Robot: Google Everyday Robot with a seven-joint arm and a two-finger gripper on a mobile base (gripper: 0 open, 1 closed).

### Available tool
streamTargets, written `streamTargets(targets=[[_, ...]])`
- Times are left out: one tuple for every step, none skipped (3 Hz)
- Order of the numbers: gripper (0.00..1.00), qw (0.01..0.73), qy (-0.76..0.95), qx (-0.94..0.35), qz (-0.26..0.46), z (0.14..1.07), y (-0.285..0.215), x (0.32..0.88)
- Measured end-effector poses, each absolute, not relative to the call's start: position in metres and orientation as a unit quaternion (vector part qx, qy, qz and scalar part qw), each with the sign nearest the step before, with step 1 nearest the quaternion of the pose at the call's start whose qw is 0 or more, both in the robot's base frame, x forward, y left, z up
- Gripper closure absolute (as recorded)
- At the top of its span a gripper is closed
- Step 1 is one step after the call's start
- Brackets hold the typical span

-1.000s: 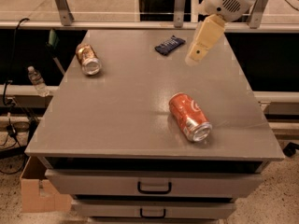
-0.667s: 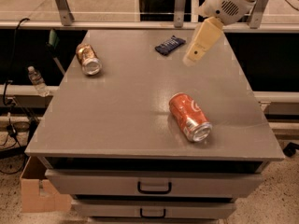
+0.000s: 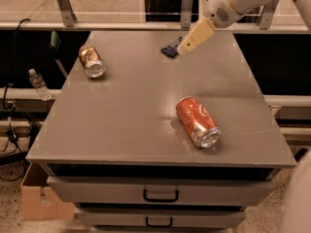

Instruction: Move rxbar blueberry near coke can

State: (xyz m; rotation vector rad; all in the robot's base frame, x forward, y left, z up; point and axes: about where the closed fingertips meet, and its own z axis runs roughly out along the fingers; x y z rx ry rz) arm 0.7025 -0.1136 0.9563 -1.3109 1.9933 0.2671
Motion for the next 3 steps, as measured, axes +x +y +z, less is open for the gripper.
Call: streamTargets(targets=[[0.00,0.406,0.776,-0.466,0.129,0.943,-0.113,0.758],[0.00,0.417,0.788,-0.427,0.147,0.916,-0.108,0.802],[0.00,0.404,0.811,-0.400,0.138,0.892,-0.099,0.826]])
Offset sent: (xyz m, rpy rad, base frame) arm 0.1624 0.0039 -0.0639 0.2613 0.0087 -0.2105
